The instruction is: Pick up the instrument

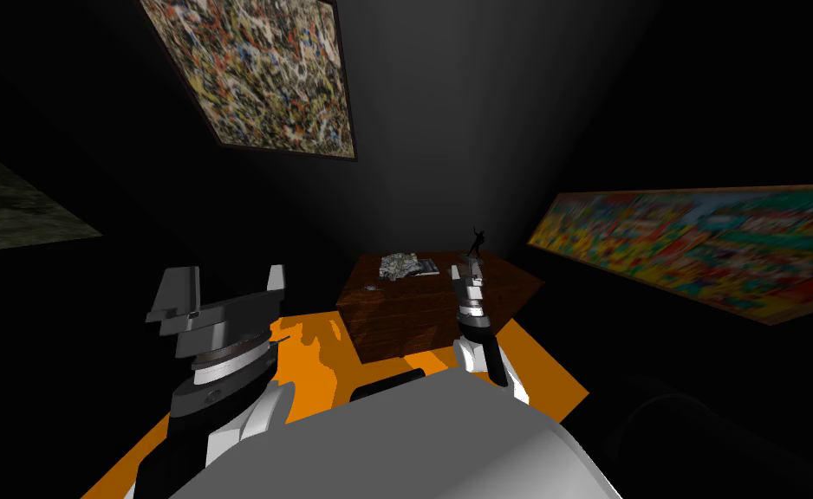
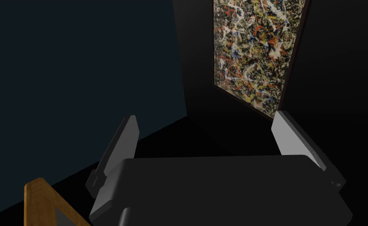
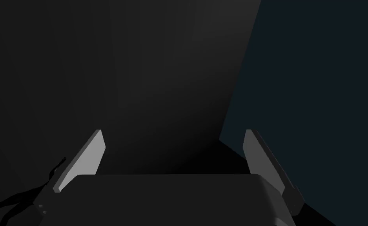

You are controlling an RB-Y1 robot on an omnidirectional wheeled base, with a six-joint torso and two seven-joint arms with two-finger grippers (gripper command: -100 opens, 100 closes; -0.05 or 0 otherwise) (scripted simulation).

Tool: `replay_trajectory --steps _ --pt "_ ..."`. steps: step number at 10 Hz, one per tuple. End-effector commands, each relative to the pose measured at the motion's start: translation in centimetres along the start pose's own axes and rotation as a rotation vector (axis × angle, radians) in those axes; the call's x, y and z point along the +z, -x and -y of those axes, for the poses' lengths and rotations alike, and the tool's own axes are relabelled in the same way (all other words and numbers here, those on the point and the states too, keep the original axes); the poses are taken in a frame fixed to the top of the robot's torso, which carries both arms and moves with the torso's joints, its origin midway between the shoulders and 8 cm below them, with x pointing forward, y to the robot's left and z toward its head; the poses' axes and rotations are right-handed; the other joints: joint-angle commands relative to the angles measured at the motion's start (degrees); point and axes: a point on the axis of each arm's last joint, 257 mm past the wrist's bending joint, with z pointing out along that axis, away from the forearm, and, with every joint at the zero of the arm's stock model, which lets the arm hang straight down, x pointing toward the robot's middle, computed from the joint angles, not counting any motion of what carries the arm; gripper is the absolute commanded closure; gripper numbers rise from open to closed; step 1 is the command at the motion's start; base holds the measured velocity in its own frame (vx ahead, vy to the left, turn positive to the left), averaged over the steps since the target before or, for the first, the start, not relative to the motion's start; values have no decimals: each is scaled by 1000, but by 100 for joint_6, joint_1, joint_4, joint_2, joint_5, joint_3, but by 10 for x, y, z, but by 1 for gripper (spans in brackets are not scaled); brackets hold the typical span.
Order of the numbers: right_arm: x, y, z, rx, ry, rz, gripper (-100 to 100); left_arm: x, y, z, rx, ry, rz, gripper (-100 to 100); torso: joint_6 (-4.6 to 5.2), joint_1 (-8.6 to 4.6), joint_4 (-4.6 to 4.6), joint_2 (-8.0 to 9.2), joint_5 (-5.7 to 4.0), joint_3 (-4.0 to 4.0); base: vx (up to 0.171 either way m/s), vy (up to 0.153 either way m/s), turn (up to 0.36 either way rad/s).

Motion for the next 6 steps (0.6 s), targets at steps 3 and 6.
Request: replay_trajectory --steps 3,6 --pt "0 0 0 0 0 0 0 0 -5 -24 20 76 -49 -100 0 -5 0 -2 -1 -1 3 -16 -20" --pt "0 0 0 0 0 0 0 1 -4 -46 41 148 -70 -100 1 -9 0 1 -2 0 -4 -24 -24"
